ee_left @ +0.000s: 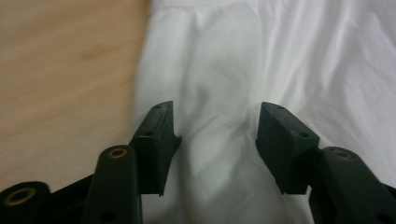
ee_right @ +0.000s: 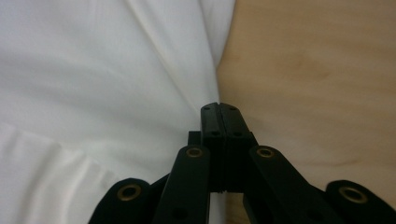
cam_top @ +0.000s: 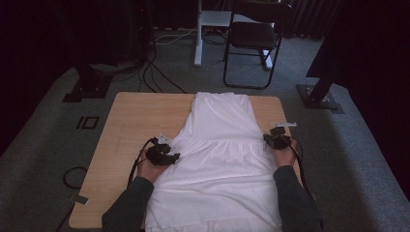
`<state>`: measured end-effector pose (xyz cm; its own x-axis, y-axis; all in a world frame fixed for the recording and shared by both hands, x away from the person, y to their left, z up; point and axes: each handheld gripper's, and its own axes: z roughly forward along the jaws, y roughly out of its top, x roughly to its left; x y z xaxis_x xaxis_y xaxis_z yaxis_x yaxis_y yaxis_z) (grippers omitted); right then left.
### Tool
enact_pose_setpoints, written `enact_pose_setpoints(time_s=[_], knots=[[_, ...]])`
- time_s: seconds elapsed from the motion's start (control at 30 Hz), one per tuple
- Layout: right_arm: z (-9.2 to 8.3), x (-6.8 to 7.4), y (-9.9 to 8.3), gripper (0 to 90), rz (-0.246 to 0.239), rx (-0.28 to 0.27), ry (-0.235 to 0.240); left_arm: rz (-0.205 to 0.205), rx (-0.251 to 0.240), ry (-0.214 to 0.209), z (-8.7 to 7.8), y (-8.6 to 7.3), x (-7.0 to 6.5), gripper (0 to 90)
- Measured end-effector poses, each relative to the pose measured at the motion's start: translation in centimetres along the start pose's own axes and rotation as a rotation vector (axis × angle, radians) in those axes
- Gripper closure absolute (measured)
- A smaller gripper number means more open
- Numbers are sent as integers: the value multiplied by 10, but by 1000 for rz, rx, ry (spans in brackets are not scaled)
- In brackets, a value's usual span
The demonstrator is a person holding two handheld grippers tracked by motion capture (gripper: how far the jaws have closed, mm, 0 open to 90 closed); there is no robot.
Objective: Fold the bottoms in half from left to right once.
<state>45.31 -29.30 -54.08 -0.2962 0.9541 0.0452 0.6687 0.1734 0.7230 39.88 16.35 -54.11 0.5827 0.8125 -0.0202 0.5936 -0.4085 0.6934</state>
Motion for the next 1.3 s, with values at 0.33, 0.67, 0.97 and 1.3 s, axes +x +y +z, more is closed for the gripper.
enact_pose_setpoints(time_s=[0.33, 0.67, 0.97, 1.3], knots=[[12, -2, -7, 890, 58, 24, 33, -5, -20, 74, 35, 50, 8, 455], [3, 8, -15, 891, 17, 30, 51, 19, -16, 48, 24, 15, 5, 858], [-41, 47, -64, 891, -100, 28, 77, -3, -50, 32, -18, -37, -14, 849], [-84, 65, -108, 879, -67, 48, 146, 13, -65, 27, -52, -79, -42, 831]])
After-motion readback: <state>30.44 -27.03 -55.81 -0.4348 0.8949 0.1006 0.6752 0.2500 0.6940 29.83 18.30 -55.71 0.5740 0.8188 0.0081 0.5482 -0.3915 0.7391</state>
